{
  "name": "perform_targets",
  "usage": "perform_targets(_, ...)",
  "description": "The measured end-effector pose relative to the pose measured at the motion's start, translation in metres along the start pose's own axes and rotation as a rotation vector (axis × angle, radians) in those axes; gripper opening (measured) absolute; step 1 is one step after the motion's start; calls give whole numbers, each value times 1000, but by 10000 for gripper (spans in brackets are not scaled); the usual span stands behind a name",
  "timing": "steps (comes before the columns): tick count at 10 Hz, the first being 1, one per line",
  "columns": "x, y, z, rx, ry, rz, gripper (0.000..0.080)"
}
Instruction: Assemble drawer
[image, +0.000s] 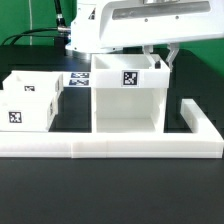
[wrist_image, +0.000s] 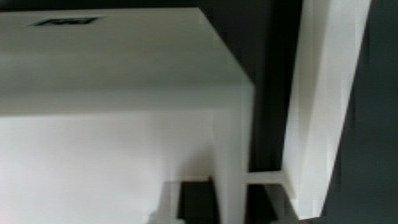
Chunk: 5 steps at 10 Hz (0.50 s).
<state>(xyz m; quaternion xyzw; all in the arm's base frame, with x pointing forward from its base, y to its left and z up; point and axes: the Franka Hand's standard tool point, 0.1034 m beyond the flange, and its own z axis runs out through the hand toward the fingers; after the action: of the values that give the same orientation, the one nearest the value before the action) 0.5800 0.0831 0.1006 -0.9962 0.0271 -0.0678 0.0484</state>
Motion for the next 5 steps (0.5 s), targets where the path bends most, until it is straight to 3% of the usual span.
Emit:
perform_targets(2, 1, -4, -1, 4, 16, 188, 39)
perform_targets(5, -8, -30, 3, 4, 33, 607, 42)
